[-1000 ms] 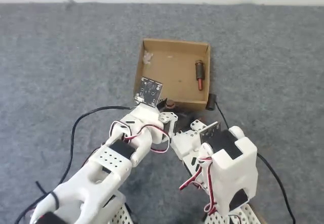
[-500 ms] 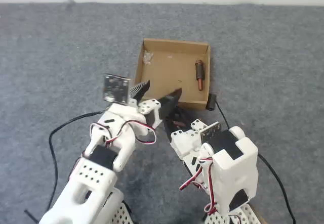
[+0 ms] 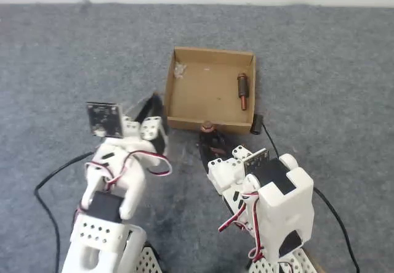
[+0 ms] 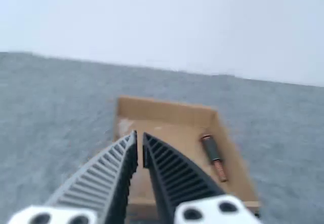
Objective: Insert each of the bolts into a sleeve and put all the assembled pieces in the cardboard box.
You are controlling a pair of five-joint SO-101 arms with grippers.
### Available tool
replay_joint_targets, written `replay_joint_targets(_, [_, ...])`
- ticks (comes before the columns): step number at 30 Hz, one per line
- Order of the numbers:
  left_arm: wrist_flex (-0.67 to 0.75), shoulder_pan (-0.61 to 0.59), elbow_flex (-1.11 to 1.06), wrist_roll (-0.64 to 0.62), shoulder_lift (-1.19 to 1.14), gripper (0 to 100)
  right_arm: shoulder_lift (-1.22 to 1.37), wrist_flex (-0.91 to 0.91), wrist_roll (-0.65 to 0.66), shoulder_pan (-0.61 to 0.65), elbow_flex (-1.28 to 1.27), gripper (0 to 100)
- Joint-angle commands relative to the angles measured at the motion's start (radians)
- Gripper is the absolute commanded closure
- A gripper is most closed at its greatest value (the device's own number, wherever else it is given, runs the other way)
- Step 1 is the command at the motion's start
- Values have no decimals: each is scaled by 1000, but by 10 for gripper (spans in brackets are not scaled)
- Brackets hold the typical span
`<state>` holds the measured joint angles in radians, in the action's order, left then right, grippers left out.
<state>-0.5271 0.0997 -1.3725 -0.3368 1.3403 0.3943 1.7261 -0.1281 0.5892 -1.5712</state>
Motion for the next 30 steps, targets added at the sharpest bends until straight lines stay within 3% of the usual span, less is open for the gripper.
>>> replay_joint_targets(1, [-115,-117,18,-15,66,989,-50,24,14,-18,-21,993])
replay_joint_targets(6, [-241,-170,-64,-15,147,989,-58,24,18,-19,-44,993])
replay_joint_targets(15, [-249,-172,-321,-9,390,989,-151,12,20,-84,-66,993])
replay_joint_targets(22, [-404,-163,-314,2,476,988,-380,-239,20,-104,-110,993])
replay_joint_targets(30, [-466,-163,-314,175,476,988,-697,-627,20,-166,-98,993])
